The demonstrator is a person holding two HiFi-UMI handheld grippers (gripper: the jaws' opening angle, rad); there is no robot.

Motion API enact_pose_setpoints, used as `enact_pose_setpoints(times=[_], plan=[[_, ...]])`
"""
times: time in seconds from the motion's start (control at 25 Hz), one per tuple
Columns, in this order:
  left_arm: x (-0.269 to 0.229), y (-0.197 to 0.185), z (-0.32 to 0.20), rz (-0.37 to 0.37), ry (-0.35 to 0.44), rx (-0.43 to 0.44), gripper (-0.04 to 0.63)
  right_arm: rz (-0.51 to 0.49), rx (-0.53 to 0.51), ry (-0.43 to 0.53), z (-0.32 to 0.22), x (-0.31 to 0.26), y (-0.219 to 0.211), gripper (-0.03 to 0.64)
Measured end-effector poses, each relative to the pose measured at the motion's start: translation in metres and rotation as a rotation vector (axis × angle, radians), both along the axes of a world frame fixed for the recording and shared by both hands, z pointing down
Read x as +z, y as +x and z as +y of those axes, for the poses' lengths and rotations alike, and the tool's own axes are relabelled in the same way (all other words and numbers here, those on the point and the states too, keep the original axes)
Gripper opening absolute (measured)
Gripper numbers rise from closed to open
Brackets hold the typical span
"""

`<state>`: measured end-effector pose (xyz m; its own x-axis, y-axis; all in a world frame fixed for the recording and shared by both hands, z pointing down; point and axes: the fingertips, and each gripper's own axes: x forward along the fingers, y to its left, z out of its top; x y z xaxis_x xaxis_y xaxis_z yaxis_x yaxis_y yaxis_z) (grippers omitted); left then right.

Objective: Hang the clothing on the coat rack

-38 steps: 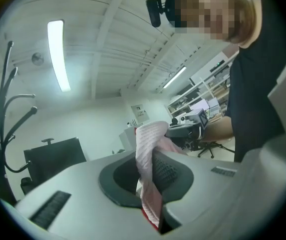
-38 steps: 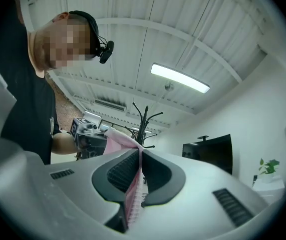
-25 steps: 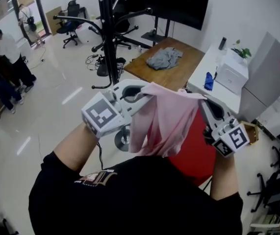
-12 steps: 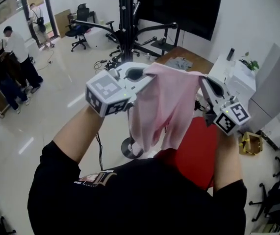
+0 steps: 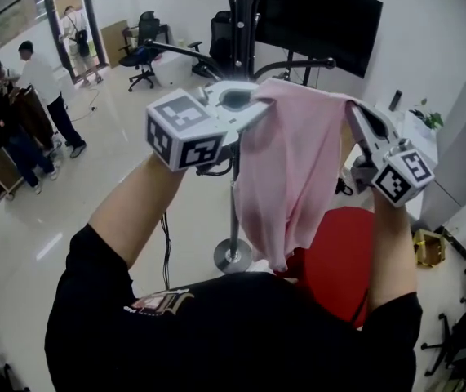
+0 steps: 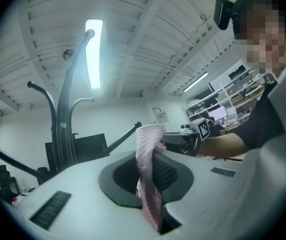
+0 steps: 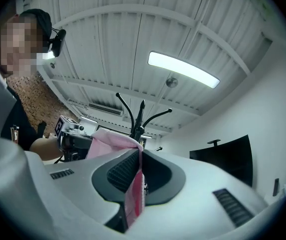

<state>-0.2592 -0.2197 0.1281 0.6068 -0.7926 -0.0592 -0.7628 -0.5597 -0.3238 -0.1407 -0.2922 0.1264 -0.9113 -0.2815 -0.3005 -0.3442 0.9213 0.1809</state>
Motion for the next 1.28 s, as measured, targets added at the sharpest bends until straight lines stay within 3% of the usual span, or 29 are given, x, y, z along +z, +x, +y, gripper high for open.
enact_pose_setpoints(times=[0.28,0.48,0.64,0.76,1.0,1.16,1.28], plan=[[-0.067,-0.001,-0.008,0.02,0.059,0.079,0.011,-0.06,0.091,0.068,0.007,-0.07,0.0,0.018],[-0.101,-0.01,-0.045,0.032,0.06,0.051,0.011,-0.07,0.189,0.098,-0.015,-0.11,-0.012,0.018],[-0.106,-0.02,-0.083,0.067,0.03,0.008,0.011,-0.046,0.289,-0.009,-0.071,-0.089,-0.017,0.018],[-0.092,-0.025,-0.114,0.075,-0.034,-0.021,0.011,0.031,0.344,-0.035,-0.101,-0.066,-0.027,0.018],[-0.063,-0.02,-0.121,-0.017,-0.053,-0.046,0.012,0.196,0.275,-0.028,-0.096,-0.007,-0.059,0.023],[-0.054,-0.023,-0.112,-0.069,-0.049,-0.088,0.014,0.182,0.191,-0.057,-0.075,0.011,-0.068,0.023],[-0.036,-0.025,-0.11,-0.173,-0.094,-0.144,0.013,0.148,0.142,-0.092,-0.065,0.018,-0.068,0.023]])
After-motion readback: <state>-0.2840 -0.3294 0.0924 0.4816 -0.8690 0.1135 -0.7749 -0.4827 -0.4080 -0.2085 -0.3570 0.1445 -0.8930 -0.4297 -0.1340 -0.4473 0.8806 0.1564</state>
